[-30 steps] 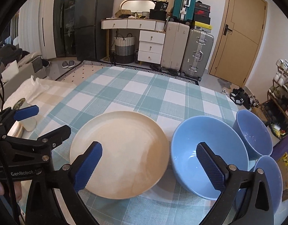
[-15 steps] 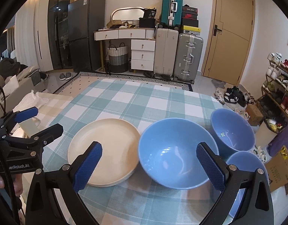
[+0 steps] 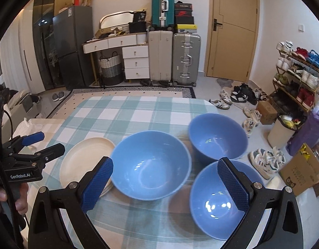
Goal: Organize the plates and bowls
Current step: 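Move both tools forward toward the light blue bowls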
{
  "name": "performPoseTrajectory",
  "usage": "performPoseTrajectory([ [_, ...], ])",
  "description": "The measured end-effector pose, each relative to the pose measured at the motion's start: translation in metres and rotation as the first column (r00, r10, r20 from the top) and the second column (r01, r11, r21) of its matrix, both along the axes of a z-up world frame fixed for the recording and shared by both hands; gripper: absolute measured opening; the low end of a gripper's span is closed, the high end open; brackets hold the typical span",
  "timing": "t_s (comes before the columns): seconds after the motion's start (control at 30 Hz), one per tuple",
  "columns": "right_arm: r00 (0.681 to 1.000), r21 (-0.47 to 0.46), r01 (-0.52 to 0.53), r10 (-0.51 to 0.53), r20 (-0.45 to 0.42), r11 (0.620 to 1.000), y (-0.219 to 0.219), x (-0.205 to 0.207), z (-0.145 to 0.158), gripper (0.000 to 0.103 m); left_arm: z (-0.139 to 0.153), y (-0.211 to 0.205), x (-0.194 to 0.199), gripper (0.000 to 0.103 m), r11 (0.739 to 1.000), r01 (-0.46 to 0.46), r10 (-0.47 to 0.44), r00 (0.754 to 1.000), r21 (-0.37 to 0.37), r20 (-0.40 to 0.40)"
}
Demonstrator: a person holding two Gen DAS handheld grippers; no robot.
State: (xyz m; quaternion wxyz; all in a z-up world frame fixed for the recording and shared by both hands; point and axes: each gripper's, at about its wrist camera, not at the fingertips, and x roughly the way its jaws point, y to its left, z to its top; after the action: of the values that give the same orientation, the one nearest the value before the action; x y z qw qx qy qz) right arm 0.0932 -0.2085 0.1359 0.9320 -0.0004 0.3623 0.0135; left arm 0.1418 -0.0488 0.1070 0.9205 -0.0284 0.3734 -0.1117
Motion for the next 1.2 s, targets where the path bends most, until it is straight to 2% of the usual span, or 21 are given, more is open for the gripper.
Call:
performPoseTrajectory([
  [0.3,0.998,0.053,0.061,-0.06,-0.017,0.997,-0.067,-0.001,0.016,0.102,0.007,-0.065,0.034,0.1,0.997,0.07,-0.072,0.996,-0.038,-0.045],
  [0.5,0.993,0.077,0.115,-0.113,-0.035,0.99,-0.111,0.002,0.014,0.102,0.008,-0.12,0.06,0.101,0.992,0.128,-0.129,0.99,-0.013,-0.06],
  [0.8,0.976,0.115,0.204,-0.194,-0.094,0.972,-0.171,0.025,-0.004,0.102,-0.002,-0.189,0.105,0.101,0.978,0.205,-0.201,0.973,0.026,-0.115],
  [1.2,0.957,0.158,0.26,-0.233,-0.172,0.953,-0.215,0.064,-0.039,0.102,-0.03,-0.237,0.165,0.1,0.968,0.241,-0.227,0.96,0.07,-0.164],
])
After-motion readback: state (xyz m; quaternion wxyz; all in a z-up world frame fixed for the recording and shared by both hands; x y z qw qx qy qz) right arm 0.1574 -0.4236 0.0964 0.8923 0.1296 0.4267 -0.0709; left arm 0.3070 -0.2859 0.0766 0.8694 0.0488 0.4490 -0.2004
